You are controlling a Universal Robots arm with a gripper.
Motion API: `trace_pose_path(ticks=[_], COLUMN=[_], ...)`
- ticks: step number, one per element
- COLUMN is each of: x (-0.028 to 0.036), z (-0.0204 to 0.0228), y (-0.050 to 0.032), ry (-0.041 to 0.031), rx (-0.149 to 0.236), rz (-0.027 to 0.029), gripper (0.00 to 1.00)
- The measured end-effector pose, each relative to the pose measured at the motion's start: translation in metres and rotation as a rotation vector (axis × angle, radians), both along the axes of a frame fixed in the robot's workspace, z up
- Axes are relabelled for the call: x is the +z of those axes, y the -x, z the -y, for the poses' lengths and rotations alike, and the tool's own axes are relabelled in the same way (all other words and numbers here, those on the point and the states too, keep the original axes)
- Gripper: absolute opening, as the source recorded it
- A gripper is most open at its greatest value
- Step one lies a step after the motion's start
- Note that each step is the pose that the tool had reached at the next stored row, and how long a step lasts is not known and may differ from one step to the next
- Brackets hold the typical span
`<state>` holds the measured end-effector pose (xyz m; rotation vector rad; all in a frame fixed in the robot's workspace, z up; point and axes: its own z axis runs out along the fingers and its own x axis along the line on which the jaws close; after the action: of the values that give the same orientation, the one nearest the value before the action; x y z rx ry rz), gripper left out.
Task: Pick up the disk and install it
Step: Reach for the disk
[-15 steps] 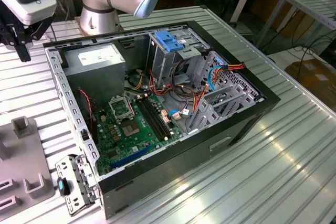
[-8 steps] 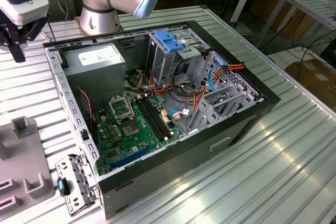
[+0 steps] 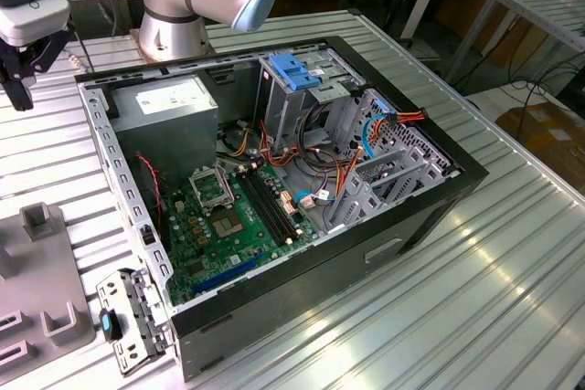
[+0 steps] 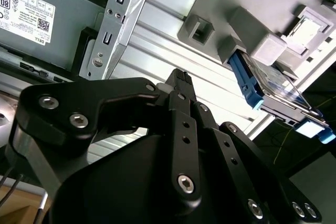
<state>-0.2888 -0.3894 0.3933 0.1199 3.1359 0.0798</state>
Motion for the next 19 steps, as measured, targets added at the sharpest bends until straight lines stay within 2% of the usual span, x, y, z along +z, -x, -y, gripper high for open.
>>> trace_pose_path(ticks=[19], x=[0.0], z=[-0.0007], y=[0.019], ry=[0.0], rx=[0.0], rz=[0.0], gripper=[0.11])
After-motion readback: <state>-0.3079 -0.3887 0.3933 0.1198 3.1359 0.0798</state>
